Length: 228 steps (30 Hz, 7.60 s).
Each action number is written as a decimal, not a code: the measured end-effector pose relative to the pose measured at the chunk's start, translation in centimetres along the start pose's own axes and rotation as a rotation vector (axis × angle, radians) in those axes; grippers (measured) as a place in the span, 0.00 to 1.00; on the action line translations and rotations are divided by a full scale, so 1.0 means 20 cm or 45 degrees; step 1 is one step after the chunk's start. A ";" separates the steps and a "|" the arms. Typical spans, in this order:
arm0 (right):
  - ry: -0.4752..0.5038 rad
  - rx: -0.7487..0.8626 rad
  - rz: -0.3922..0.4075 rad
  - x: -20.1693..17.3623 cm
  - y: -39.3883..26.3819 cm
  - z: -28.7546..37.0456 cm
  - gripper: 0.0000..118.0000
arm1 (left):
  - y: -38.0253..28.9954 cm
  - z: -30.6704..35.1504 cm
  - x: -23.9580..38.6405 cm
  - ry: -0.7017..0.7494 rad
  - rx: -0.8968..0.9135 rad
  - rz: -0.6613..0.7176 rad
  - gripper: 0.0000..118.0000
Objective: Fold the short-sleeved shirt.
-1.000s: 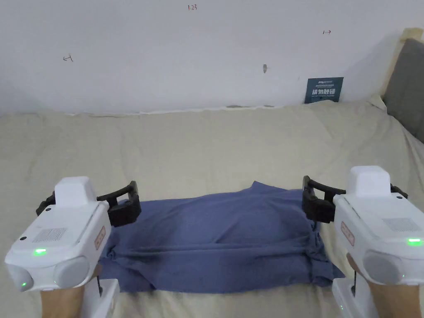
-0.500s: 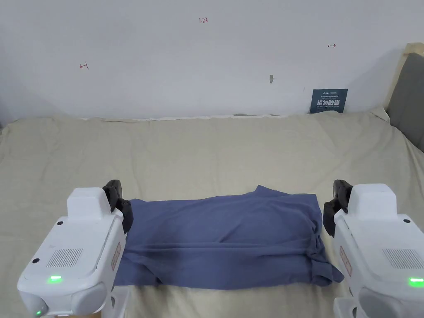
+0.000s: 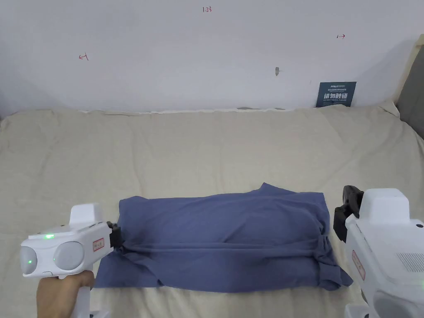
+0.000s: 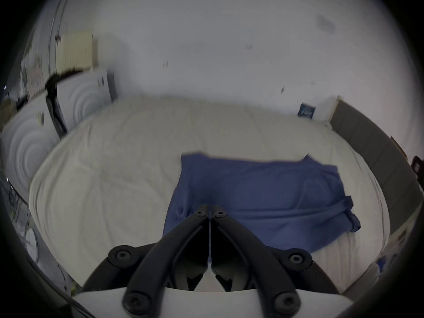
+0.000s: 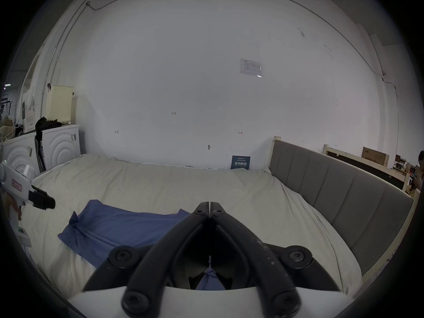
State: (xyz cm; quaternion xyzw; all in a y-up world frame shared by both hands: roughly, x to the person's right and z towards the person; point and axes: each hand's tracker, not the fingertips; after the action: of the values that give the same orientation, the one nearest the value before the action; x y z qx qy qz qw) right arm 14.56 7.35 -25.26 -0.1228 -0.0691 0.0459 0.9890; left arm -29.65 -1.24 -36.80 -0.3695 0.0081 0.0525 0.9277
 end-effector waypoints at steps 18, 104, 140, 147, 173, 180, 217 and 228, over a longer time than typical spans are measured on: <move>-0.051 -0.510 -0.049 0.13 -0.47 -0.47 0.29 | -0.34 -0.42 -0.15 0.083 -0.272 0.010 0.08; -0.012 -0.060 -0.029 -0.02 0.03 -0.15 0.01 | 0.23 -0.35 -0.06 -0.014 -0.059 -0.049 0.13; -0.030 -0.967 0.014 -0.04 -0.65 -1.28 0.10 | 0.11 -0.33 -0.11 -0.050 -0.025 -0.239 0.02; 0.078 -0.774 -0.071 0.05 -0.41 -0.94 0.01 | 0.06 -0.23 -0.15 -0.016 -0.018 -0.163 0.02; 0.100 -0.864 -0.318 0.39 -1.00 0.00 0.01 | -0.82 0.14 -0.31 0.106 -0.272 0.008 0.02; 0.031 -0.873 -0.363 0.34 -0.92 0.03 0.28 | -0.78 0.16 -0.25 0.122 -0.276 0.054 0.42; 0.030 0.108 0.013 -0.09 0.07 0.32 0.01 | -0.19 0.79 0.21 -0.068 0.728 -0.103 0.00; 0.053 0.021 -0.006 -0.10 0.05 0.27 0.01 | -0.29 0.46 -0.44 -0.567 0.040 0.469 0.00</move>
State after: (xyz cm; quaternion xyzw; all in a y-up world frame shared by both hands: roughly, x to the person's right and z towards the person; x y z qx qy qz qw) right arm 11.79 9.27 -20.64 -0.1152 -0.0483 0.0415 0.9913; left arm -38.00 0.12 -25.62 -0.3267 -0.1280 0.2998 0.8871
